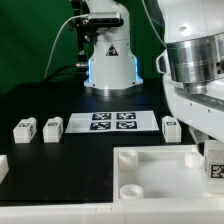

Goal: Assemble one leg

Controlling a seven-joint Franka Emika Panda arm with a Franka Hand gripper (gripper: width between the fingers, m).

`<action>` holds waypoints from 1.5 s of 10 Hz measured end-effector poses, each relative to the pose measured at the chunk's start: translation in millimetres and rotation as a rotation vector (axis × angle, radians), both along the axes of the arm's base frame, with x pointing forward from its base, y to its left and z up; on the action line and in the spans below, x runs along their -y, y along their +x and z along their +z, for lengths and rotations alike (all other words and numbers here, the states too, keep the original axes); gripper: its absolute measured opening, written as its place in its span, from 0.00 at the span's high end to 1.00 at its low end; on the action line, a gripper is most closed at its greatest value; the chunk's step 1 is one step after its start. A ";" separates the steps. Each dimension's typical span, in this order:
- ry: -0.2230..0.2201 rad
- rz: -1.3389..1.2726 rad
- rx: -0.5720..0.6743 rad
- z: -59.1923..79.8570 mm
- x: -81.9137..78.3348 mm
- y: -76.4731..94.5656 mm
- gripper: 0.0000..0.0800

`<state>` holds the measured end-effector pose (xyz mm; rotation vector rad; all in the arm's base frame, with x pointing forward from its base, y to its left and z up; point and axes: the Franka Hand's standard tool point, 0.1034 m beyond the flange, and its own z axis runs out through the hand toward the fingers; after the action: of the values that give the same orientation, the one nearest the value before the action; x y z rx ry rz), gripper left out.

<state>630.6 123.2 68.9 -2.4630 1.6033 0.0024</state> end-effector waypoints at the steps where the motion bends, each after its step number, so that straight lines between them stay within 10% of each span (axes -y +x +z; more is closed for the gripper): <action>1: -0.012 0.107 0.018 -0.7 0.6 -0.2 0.19; 8: -0.185 1.100 0.121 7.0 11.8 9.3 0.19; 9: -0.187 1.119 0.124 5.9 12.9 8.6 0.19; 11: -0.176 1.025 0.113 5.8 11.7 8.4 0.53; 15: -0.139 0.634 0.059 5.1 13.0 7.8 0.64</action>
Offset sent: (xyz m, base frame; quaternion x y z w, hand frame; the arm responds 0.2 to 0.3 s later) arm 0.0000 0.0000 0.0000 0.0000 0.0000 -0.2667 0.9638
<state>638.5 110.2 74.0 -2.9337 0.7641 -0.0884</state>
